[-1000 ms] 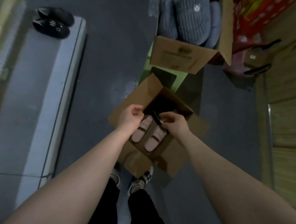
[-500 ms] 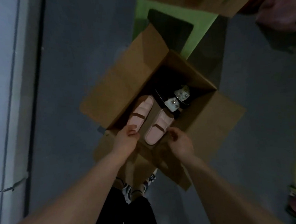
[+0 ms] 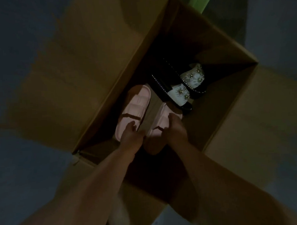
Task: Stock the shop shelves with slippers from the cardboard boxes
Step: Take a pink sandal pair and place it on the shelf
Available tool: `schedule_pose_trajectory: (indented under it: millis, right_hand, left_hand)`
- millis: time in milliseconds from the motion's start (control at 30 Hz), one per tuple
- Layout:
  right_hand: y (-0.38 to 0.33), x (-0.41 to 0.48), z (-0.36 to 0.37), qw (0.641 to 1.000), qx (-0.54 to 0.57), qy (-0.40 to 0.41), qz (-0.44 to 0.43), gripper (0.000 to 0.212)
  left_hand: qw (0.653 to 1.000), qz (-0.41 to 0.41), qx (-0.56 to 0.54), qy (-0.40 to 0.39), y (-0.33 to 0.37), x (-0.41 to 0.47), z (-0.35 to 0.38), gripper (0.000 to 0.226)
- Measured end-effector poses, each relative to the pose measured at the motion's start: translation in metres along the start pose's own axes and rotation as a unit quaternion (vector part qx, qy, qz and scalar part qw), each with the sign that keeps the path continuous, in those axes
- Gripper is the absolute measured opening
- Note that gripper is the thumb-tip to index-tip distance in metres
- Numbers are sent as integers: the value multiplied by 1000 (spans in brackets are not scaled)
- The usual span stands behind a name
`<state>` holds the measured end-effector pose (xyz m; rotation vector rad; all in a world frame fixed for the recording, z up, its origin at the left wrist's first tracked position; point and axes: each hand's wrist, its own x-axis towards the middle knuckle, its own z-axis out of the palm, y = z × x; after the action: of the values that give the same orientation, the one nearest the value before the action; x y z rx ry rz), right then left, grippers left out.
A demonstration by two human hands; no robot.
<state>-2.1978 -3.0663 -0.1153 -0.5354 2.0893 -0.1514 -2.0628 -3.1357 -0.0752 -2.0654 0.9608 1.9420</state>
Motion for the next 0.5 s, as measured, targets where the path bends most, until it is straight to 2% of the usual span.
schedule_pose_trajectory:
  millis: [100, 200, 267, 433, 500]
  right_hand:
    - [1, 24, 7, 999, -9, 34, -21, 73]
    - [6, 36, 16, 998, 22, 50, -17, 75]
    - [8, 38, 23, 999, 14, 39, -21, 71]
    - [-6, 38, 26, 999, -18, 10, -33, 61]
    - [-12, 39, 22, 999, 0, -5, -35, 61]
  left_hand:
    - [999, 24, -6, 27, 2, 31, 8, 48]
    - [996, -27, -87, 0, 0, 55, 9, 33]
    - [991, -57, -122, -25, 1, 58, 7, 23]
    - [985, -60, -136, -86, -5, 53, 16, 23]
    - [981, -69, -154, -94, -6, 48, 18, 16]
